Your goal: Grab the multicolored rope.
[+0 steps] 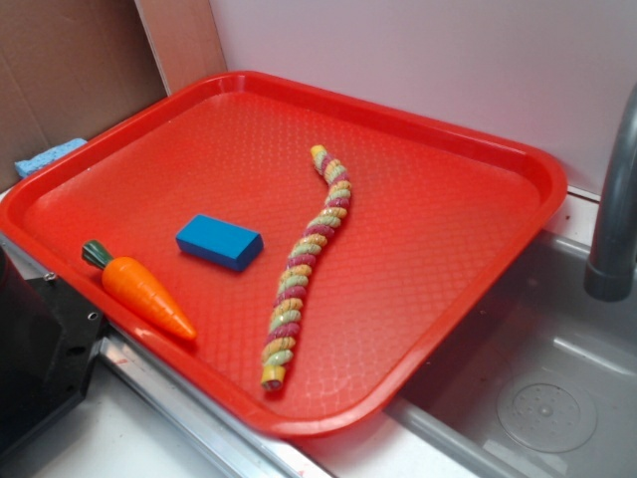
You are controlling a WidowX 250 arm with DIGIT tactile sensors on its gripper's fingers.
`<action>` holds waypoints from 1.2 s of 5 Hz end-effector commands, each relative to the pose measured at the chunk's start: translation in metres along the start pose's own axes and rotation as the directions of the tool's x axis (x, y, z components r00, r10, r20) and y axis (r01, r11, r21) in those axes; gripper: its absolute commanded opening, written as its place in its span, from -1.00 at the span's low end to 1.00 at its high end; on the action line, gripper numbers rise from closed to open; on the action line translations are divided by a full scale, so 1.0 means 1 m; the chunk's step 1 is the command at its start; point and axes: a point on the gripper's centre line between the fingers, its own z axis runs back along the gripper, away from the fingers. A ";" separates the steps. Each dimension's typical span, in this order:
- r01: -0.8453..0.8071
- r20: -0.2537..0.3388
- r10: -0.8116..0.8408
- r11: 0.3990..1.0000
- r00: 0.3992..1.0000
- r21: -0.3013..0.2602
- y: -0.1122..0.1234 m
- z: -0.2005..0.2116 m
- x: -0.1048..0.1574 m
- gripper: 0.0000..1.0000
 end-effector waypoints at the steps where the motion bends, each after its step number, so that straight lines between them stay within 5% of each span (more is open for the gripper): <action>1: 0.000 0.000 0.000 1.000 1.000 0.000 0.000 0.000 0.000 1.00; 4: -0.433 0.058 0.431 0.901 0.901 0.030 -0.008 -0.034 0.024 1.00; 6: -0.571 0.118 0.564 0.820 0.818 0.042 -0.017 -0.090 0.062 1.00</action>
